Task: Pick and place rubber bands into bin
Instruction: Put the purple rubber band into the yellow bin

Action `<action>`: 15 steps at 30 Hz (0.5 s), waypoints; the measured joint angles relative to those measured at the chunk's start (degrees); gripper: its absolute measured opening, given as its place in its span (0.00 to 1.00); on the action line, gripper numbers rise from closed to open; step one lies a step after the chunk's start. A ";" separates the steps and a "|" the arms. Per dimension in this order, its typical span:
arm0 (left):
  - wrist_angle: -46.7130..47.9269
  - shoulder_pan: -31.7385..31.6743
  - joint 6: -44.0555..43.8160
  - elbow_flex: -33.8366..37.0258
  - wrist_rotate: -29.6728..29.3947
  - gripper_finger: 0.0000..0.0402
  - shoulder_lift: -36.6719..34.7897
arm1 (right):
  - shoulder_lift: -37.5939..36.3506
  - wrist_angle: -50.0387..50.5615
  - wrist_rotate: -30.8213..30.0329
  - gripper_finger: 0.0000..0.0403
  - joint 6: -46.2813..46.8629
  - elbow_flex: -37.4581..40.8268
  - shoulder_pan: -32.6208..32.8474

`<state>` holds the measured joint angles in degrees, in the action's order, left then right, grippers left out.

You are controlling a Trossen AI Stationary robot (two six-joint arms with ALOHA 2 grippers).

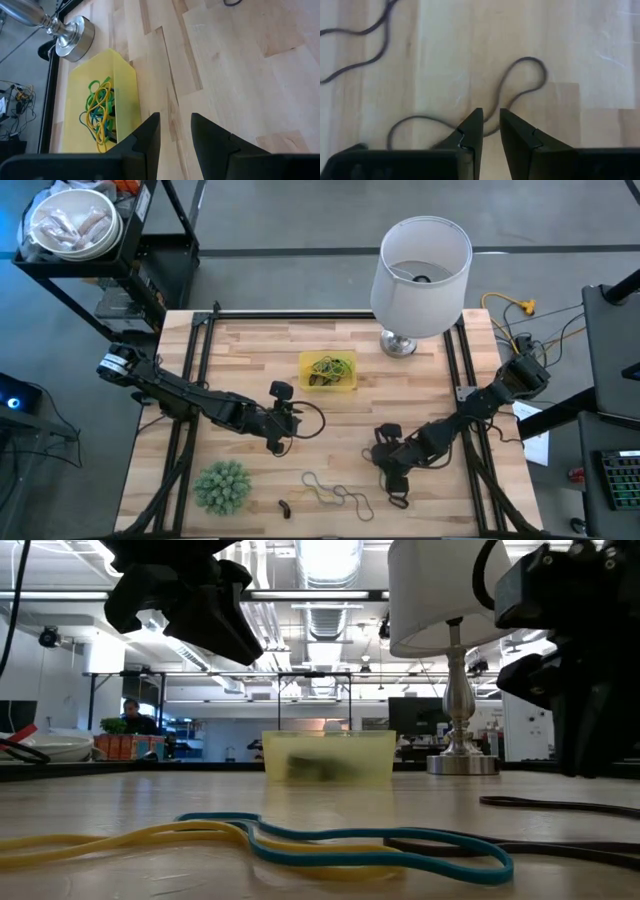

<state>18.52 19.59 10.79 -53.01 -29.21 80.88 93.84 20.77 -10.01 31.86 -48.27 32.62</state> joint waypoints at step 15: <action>0.00 0.00 -0.07 0.04 0.02 0.23 0.00 | 0.00 -2.03 -1.69 0.36 8.72 2.62 0.00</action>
<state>18.52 19.59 10.72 -52.97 -29.20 80.88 93.84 18.74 -11.71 40.58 -45.65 32.62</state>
